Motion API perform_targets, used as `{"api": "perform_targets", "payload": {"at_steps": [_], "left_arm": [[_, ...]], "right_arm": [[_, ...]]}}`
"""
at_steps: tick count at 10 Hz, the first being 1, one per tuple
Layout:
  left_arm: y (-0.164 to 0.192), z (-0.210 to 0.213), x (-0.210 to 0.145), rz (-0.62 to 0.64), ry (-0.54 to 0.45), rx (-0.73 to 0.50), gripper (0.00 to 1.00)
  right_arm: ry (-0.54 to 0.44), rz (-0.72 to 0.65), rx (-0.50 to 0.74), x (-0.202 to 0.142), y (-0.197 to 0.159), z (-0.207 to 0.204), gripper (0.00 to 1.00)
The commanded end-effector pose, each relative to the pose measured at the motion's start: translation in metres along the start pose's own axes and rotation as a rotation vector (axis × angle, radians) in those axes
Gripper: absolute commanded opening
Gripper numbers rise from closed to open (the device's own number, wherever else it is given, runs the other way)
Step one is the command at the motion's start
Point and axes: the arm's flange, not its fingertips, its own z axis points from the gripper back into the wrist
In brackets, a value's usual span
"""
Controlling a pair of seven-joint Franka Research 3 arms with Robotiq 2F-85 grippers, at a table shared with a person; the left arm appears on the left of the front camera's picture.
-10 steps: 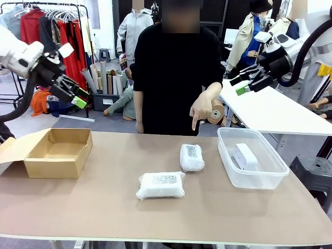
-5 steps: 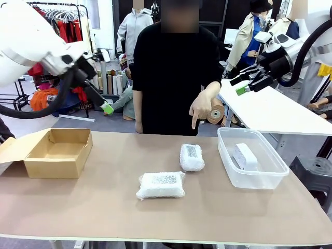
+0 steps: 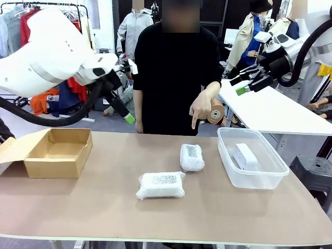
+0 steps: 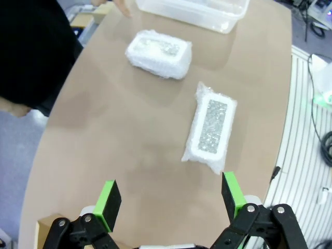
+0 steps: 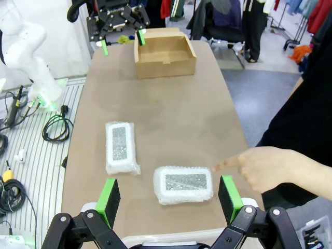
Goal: Separate and place wrapped and unwrapped clocks.
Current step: Pick up the Digital clock indicated by the person.
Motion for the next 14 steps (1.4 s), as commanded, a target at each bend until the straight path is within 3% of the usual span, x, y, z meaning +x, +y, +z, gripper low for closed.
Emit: {"api": "perform_targets", "payload": {"at_steps": [1, 7, 9, 11, 14], "left_arm": [[-0.001, -0.008, -0.002, -0.041, -0.001, -0.007, 1.00], [-0.005, -0.012, 0.003, -0.030, 0.008, -0.020, 1.00], [-0.018, -0.010, 0.038, 0.167, 0.044, 0.071, 1.00], [-0.036, -0.023, 0.078, 0.277, 0.140, 0.089, 1.00], [-0.062, -0.038, 0.134, 0.383, 0.218, 0.210, 1.00]], "right_arm": [[-0.002, 0.015, -0.005, 0.000, 0.001, 0.001, 1.00], [-0.002, 0.015, -0.005, 0.000, 0.001, 0.001, 1.00], [-0.002, 0.015, -0.005, 0.000, 0.001, 0.001, 1.00], [-0.002, 0.015, -0.005, 0.000, 0.001, 0.001, 1.00], [-0.002, 0.015, -0.005, 0.000, 0.001, 0.001, 1.00]]}}
